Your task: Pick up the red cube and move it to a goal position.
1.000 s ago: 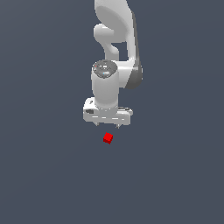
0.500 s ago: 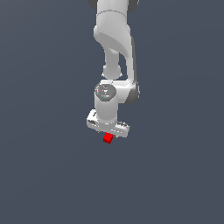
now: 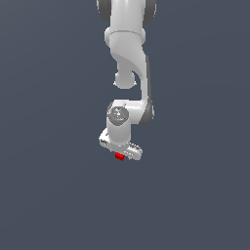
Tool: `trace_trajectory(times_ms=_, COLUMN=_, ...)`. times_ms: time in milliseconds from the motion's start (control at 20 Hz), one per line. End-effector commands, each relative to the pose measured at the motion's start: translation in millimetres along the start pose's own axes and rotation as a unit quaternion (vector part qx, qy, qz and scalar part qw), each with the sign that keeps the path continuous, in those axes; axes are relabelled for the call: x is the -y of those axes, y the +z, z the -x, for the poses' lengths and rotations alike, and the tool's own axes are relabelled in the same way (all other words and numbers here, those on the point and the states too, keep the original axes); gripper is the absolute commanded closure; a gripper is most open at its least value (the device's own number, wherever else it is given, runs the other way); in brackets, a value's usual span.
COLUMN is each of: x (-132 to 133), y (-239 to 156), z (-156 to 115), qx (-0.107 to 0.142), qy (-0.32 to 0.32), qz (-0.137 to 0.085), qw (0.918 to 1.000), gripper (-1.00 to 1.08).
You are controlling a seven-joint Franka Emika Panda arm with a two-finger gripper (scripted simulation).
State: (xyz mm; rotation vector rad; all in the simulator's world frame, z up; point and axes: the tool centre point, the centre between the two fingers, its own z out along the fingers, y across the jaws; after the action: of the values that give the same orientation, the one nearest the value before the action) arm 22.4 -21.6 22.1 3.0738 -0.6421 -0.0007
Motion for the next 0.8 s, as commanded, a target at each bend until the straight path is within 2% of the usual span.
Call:
trace_trajectory(times_ms=0, x=0.4, y=3.0, z=-0.8, qx=0.000, qy=0.005, qz=0.000, qw=1.0000, gripper=-0.92)
trace_trajectory(times_ms=150, x=0.5, y=2.1, z=-1.1, qx=0.000, qy=0.004, qz=-0.001, qw=1.0000, gripper=-0.92)
trace_trajectory(times_ms=200, x=0.5, y=2.1, z=-1.1, qx=0.000, qy=0.004, qz=-0.001, qw=1.0000, gripper=1.08)
trace_trajectory(times_ms=750, x=0.5, y=1.9, z=-0.9, qx=0.000, qy=0.004, qz=-0.001, qw=1.0000, gripper=1.08)
